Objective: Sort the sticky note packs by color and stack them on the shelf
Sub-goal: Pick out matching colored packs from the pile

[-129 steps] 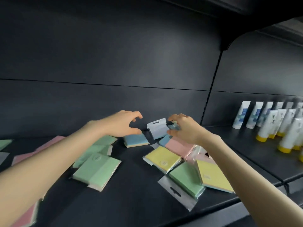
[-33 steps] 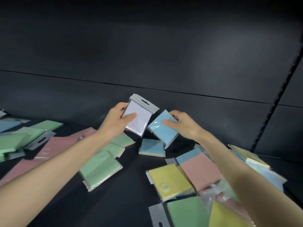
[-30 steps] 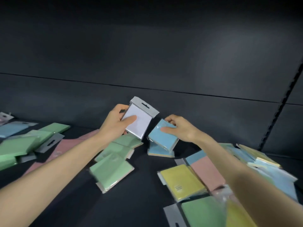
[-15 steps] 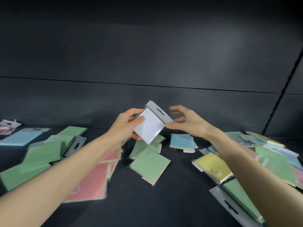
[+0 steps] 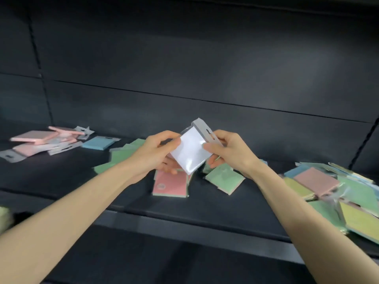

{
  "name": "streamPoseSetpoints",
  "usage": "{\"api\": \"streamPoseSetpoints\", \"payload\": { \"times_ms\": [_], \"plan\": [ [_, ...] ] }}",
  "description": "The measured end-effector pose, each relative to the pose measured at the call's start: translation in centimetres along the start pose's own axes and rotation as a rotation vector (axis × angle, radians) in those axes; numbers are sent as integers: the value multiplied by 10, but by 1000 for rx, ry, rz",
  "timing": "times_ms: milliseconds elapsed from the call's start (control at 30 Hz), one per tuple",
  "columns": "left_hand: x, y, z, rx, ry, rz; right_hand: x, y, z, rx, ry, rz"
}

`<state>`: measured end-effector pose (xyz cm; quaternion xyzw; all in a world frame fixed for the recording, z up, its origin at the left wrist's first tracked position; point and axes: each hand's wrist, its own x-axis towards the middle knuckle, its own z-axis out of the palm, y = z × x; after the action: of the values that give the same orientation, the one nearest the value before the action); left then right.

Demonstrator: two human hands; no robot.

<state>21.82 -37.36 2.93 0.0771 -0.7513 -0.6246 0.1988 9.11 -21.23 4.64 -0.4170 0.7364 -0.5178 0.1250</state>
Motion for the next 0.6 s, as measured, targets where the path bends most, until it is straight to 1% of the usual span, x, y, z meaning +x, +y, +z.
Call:
{"api": "streamPoseSetpoints", "payload": {
  "times_ms": [67,233,333,400,533,600],
  "plan": [
    [-24,0,-13,38,28,6,-10,-8,22,36,-7,3],
    [-65,5,-54,61,57,40,-18,-39,71,127,-51,116],
    [-79,7,-82,90,65,69,-10,-56,95,163,-139,109],
    [-87,8,-103,117,56,87,-1,-64,113,229,-171,95],
    [-91,0,-148,13,44,66,20,-74,153,386,-147,36],
    [-87,-8,-173,20,89,41,34,-77,175,348,-122,22]
  ]
}}
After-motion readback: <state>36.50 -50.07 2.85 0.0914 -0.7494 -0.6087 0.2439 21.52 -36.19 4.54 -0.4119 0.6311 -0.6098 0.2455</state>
